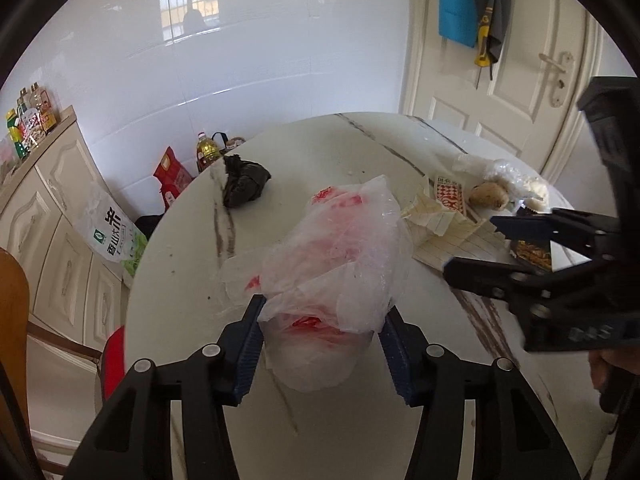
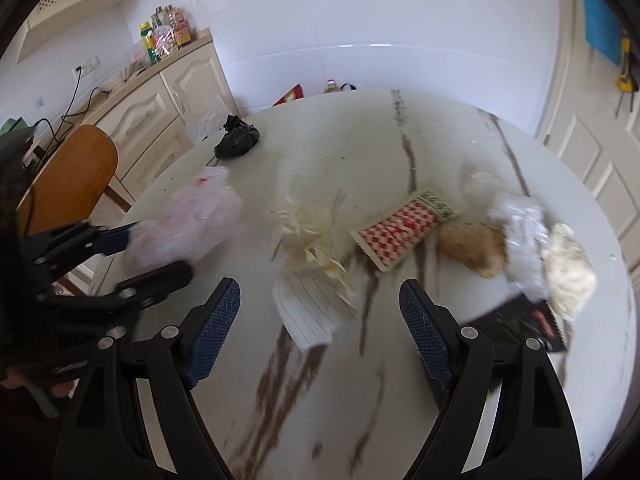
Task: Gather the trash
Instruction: 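Grasp the red-printed plastic bag with the left tool while the right grasps crumpled paper, then carry the bag and paper over the blue bucket and open both tools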
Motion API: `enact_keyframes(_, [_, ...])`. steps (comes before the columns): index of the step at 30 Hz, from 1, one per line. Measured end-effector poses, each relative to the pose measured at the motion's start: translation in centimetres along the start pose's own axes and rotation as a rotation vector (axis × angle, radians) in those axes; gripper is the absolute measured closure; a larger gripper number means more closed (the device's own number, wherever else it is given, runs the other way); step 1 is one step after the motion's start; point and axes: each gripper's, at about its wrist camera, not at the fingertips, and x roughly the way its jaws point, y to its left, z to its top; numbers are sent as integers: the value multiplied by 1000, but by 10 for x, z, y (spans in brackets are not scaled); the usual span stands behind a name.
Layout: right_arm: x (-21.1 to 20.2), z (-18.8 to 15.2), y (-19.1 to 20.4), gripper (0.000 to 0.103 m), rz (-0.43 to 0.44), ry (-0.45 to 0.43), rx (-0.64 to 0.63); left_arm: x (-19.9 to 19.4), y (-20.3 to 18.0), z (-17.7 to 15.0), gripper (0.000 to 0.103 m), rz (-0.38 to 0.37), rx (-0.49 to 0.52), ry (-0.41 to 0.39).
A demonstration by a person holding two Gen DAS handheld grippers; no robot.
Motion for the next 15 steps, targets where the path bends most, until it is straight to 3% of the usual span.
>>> enact_keyframes(1, [4, 1, 2, 37, 5, 6, -2, -4, 1, -1, 52, 4, 2, -6])
enact_keyframes(3, [11, 2, 4, 73, 22, 29, -8, -12, 1, -3, 52, 0, 0, -15])
enact_keyframes(5, [13, -2, 3, 85, 37, 38, -10, -21, 0, -3, 52, -3, -5, -23])
enact_keyframes(10, [-25, -19, -1, 86, 49, -40, -10, -57, -24, -6, 52, -19, 2, -70])
enact_keyframes(15, [-93, -46, -29, 86, 11, -134, 34, -95, -89, -2, 52, -79, 67, -130])
